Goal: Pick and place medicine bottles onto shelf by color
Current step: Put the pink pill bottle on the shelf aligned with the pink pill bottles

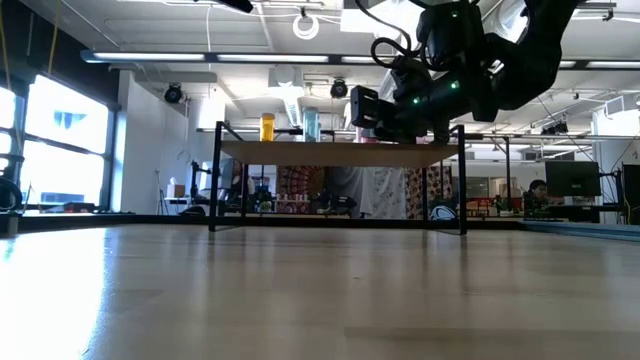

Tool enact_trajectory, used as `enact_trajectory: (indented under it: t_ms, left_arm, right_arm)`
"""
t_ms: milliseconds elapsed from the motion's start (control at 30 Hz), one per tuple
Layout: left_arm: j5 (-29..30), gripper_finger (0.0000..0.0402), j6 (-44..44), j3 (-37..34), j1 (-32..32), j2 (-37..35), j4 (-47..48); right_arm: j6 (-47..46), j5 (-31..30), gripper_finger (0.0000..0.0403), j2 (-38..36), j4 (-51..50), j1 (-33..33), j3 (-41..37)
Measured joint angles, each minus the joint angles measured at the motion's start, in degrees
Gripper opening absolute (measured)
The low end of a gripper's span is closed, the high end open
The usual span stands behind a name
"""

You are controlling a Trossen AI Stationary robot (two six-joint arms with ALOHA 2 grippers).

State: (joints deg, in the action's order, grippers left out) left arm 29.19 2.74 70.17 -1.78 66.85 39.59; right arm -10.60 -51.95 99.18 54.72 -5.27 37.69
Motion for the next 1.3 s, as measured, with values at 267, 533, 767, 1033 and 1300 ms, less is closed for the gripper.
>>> enact_trajectory:
  t_ms: [267,533,767,1033,1300]
  left_arm:
    - [0.20,0.0229,0.00,0.00,0.00,0.00,0.00]
    - [0.20,0.0229,0.00,0.00,0.00,0.00,0.00]
    - [0.17,0.0229,0.00,0.00,0.00,0.00,0.00]
    - [0.17,0.0229,0.00,0.00,0.00,0.00,0.00]
    - [0.17,0.0229,0.00,0.00,0.00,0.00,0.01]
  right_arm:
    - [0.55,1.47,0.0071,-0.05,-6.34,-0.59,3.12]
    - [-2.63,-1.26,0.0071,-0.09,-11.89,-0.53,5.09]
    - [-4.68,-5.08,0.0071,-0.09,-12.95,1.27,5.09]
    - [-6.47,-5.03,0.0071,-0.07,-13.03,0.29,5.09]
    - [-7.16,-4.70,0.0071,-0.07,-13.22,-0.33,5.09]
